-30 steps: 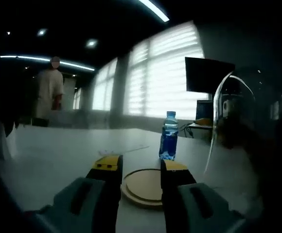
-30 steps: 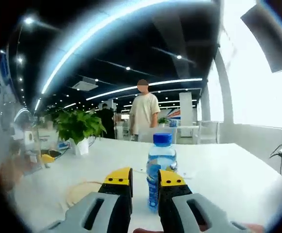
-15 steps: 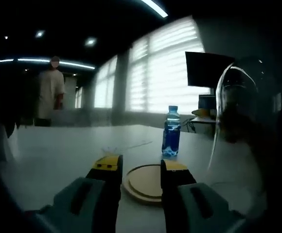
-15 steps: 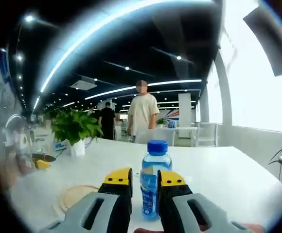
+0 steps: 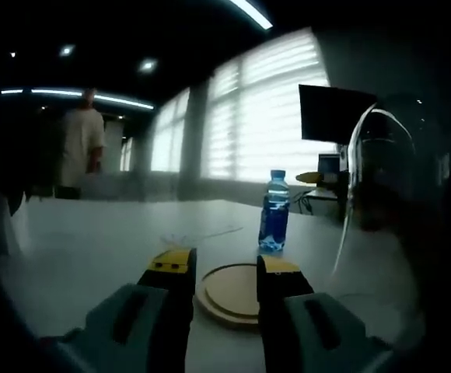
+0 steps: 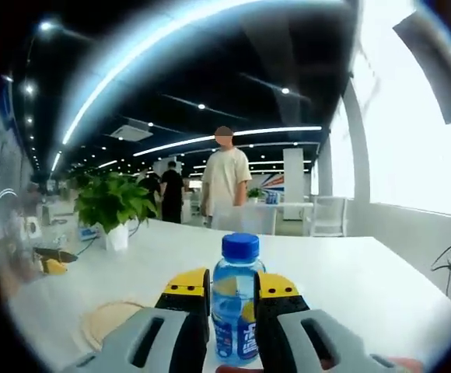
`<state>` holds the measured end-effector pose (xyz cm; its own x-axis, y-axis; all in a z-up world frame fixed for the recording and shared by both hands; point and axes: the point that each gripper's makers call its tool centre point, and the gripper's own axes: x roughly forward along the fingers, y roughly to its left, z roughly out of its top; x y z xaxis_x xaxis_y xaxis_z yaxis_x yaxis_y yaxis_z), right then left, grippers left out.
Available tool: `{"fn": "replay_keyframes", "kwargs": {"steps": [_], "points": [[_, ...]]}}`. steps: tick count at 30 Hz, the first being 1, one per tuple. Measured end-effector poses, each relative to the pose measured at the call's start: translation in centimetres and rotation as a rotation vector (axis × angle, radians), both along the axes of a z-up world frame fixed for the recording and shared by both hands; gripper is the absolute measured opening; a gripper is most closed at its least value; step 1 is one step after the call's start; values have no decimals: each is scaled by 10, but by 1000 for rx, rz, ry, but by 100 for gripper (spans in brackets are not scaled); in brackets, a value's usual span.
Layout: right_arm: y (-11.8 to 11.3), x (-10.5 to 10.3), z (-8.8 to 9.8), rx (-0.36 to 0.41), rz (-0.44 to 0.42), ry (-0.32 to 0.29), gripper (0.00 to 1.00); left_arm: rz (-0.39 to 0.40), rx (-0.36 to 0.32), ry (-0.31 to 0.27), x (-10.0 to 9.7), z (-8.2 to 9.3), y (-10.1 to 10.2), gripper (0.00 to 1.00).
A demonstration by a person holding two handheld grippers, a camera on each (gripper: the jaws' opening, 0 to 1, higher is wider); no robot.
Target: Open the cover put in the Mizone put the cover back on
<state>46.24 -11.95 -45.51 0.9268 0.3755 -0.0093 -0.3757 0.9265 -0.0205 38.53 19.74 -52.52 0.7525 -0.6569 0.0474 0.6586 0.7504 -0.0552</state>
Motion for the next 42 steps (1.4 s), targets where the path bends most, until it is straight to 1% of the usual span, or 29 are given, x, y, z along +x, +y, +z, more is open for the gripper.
{"fn": "replay_keyframes", "kwargs": {"steps": [2, 6, 12, 16, 19, 24, 26, 27, 31, 36, 38, 42], "points": [[0, 7, 0, 9, -4, 7, 17, 4, -1, -7, 0, 1, 1, 23], [2, 15, -1, 25, -5, 13, 18, 9, -10, -1, 2, 1, 3, 23], [6, 25, 2, 16, -2, 12, 21, 0, -12, -6, 1, 1, 2, 23], [7, 33, 4, 17, -2, 14, 22, -9, -8, -5, 0, 0, 0, 23], [10, 38, 4, 30, -1, 14, 22, -13, -10, -6, -1, 0, -1, 23], [14, 51, 0, 70, -8, 33, 22, -16, -28, -7, -3, 4, 1, 23], [17, 52, -1, 60, -14, 28, 23, -13, -33, -12, -3, 5, 2, 22], [15, 54, -1, 59, -17, 26, 23, -14, -36, -10, -3, 5, 2, 22], [12, 55, -1, 72, -22, 24, 23, -10, -28, -5, -2, 4, 3, 22], [10, 59, 3, 89, -36, 17, 23, -20, -47, -14, -4, 8, 1, 22], [12, 61, 3, 93, -36, 14, 23, -23, -43, -20, -5, 8, -1, 22], [16, 68, 1, 91, -15, 33, 23, -21, -28, -10, -3, 3, -2, 22]]}}
